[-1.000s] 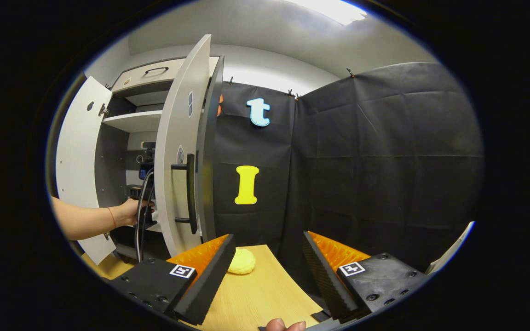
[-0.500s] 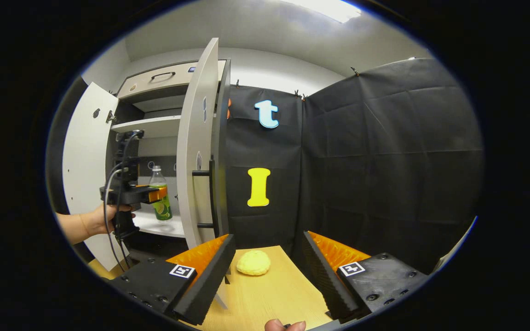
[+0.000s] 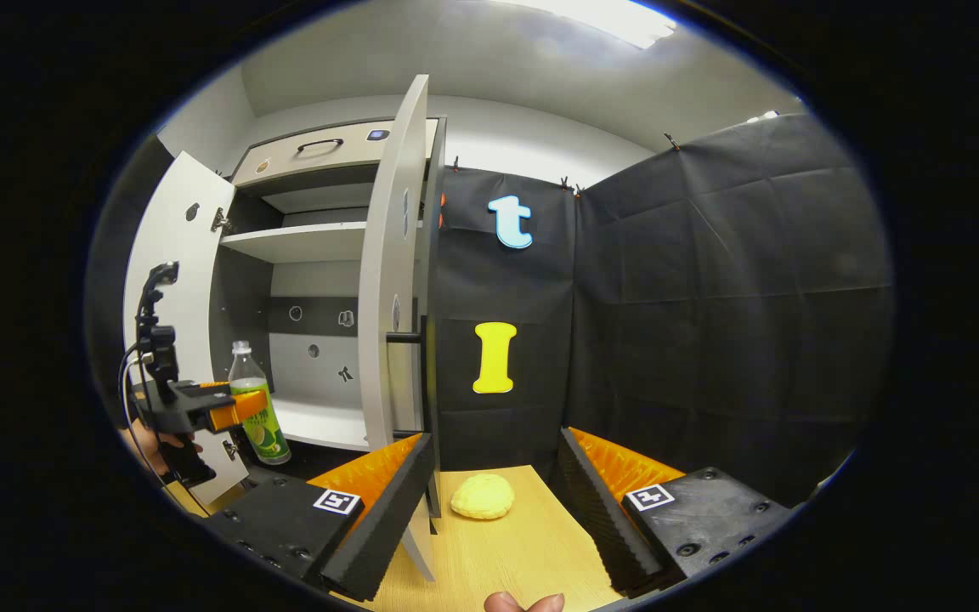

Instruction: Grasp the bottle in the cabinet with the left hand and place it on the coaster, then close the right door with the right hand and the left door with the left hand.

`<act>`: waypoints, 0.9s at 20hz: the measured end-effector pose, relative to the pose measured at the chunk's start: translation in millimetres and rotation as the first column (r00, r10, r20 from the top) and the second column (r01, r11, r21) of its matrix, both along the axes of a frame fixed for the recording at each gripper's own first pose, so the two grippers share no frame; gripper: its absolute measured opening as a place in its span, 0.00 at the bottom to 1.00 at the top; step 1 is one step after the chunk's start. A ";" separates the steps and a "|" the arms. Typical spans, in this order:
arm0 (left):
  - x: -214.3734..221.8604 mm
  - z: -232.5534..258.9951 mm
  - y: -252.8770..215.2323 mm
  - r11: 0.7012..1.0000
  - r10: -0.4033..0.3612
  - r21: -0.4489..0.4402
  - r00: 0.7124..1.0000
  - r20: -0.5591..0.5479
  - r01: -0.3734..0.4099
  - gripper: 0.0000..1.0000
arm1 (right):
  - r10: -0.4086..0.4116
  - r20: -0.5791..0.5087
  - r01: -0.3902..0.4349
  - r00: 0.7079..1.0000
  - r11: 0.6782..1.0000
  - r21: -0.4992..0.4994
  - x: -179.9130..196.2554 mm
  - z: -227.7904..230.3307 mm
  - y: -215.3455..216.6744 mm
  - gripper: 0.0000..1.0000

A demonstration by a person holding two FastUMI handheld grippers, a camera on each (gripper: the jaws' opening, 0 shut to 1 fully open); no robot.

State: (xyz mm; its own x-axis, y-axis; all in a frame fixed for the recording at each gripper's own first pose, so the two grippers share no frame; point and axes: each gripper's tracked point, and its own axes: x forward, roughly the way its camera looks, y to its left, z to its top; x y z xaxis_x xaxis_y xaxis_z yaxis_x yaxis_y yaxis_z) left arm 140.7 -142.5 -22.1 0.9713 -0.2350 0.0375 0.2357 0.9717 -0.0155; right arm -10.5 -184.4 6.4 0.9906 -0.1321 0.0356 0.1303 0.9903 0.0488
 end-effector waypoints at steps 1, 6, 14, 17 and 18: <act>-11.1 -11.0 1.2 1.000 -0.003 0.008 1.000 0.001 0.003 0.79 | 0.003 0.002 -0.003 1.000 1.000 -0.006 -0.2 0.4 1.8 0.97; -71.5 -78.6 10.7 0.999 0.019 0.049 1.000 -0.003 -0.019 0.79 | -0.004 0.008 0.004 1.000 1.000 -0.024 -2.1 4.4 7.2 0.97; -139.6 -181.3 1.7 0.996 -0.059 0.058 0.994 -0.091 0.064 0.79 | -0.015 0.002 0.015 1.000 0.999 -0.035 -5.9 5.6 15.1 0.97; -152.3 -218.3 -1.1 0.993 -0.093 0.061 0.987 -0.132 0.101 0.79 | -0.020 -0.006 0.020 1.000 0.999 -0.030 -6.6 4.6 17.8 0.97; -155.2 -229.6 -3.1 0.992 -0.103 0.051 0.984 -0.145 0.111 0.79 | -0.027 -0.010 0.027 1.000 0.999 -0.034 -6.9 4.0 16.8 0.97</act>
State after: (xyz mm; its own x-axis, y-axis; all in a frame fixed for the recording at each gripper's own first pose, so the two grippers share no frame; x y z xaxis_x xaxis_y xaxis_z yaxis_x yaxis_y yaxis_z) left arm -14.5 -145.6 -251.8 0.9349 -0.3354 -0.1163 0.3377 0.9412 0.0002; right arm -17.4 -167.6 10.4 0.9870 -0.1580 0.0303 0.1576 0.9874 0.0141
